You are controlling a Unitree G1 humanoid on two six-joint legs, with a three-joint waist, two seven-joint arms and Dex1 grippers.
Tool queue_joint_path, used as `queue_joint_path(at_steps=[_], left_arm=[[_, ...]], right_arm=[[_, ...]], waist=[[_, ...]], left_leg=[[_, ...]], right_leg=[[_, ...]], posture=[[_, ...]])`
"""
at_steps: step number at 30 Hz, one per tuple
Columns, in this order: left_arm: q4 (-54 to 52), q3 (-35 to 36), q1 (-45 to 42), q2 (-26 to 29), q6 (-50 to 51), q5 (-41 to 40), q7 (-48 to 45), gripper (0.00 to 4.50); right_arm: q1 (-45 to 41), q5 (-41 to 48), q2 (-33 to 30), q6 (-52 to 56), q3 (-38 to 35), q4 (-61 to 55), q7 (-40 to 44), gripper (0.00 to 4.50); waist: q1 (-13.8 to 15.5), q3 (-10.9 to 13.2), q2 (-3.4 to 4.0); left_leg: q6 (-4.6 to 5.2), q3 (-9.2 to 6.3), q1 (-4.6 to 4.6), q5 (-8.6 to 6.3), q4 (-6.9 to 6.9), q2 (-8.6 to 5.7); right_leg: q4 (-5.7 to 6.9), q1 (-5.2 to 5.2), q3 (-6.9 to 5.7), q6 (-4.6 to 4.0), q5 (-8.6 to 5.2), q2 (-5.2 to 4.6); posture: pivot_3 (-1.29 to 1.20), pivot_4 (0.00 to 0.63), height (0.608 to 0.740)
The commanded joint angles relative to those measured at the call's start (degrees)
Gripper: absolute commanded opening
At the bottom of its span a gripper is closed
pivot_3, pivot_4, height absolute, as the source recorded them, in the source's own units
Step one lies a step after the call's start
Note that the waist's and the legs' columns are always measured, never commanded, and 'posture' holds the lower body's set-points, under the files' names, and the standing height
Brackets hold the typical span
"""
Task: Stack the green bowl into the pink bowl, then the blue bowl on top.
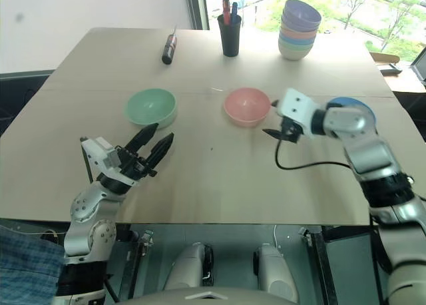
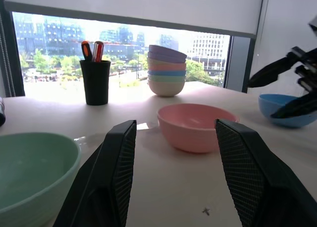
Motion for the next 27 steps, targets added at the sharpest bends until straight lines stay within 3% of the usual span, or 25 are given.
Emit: queue_joint_path(at_steps=[1,10,13,19,20,21,27], left_arm=[[-4.5,-0.2,1.8,-0.6,-1.9,0.9,1.6,2.67],[-9.0,-0.7,6.6,-1.8,-3.0,2.1,4.3,2.67],[-9.8,-0.8,7.5,-2.1,-3.1,2.4,5.0,2.67],[-10.5,-1.3,8.8,-2.2,-3.9,3.0,5.7,2.67],[-10.5,-1.5,9.0,-2.1,-3.9,3.1,5.7,2.67],[-10.4,-1.5,9.0,-2.0,-4.0,3.1,5.7,2.67],[-9.6,-2.0,8.2,-1.6,-3.9,2.9,5.2,2.67]], right_arm=[[-5.6,-5.4,1.8,-3.0,4.2,6.6,1.8,3.71],[-15.6,-13.8,10.0,-10.7,10.3,26.4,1.7,3.71],[-17.5,-15.3,12.3,-12.3,10.5,31.0,0.9,3.12],[-18.9,-16.7,14.6,-14.4,10.1,34.4,1.1,0.92],[-18.9,-16.9,14.7,-14.6,10.0,34.4,1.4,0.25],[-18.8,-17.0,14.7,-14.7,9.9,34.2,1.6,0.02],[-17.5,-16.9,12.7,-15.9,9.3,30.0,3.4,0.02]], waist=[[0.1,0.0,-0.01],[-0.3,0.0,0.02],[-0.2,0.0,0.02],[-0.1,0.0,0.03],[-0.1,0.0,0.03],[-0.1,0.0,0.03],[-0.1,0.0,0.03]], left_leg=[[0.0,0.02,-0.03,0.0,0.01,-0.01],[0.0,0.03,0.03,0.0,0.01,0.02],[0.0,0.03,0.0,0.0,0.0,0.03],[0.0,0.06,-0.02,0.0,-0.01,0.03],[0.0,0.06,-0.01,0.0,-0.01,0.03],[0.0,0.06,-0.01,0.0,-0.01,0.03],[0.0,0.07,-0.01,0.0,-0.02,0.03]], right_leg=[[-0.01,-0.03,0.01,0.0,0.0,0.0],[0.07,-0.04,0.0,-0.01,0.0,0.01],[0.06,-0.06,-0.01,-0.02,0.0,0.01],[0.04,-0.07,0.0,-0.02,0.0,0.0],[0.05,-0.07,0.0,-0.02,0.0,0.0],[0.05,-0.07,0.0,-0.02,0.0,0.0],[0.05,-0.08,0.0,-0.02,0.0,0.0]], posture=[[0.0,0.15,0.74],[0.0,0.15,0.74],[0.0,0.15,0.74],[0.0,0.15,0.74],[0.0,0.15,0.74],[0.0,0.15,0.74],[0.0,0.15,0.74]])
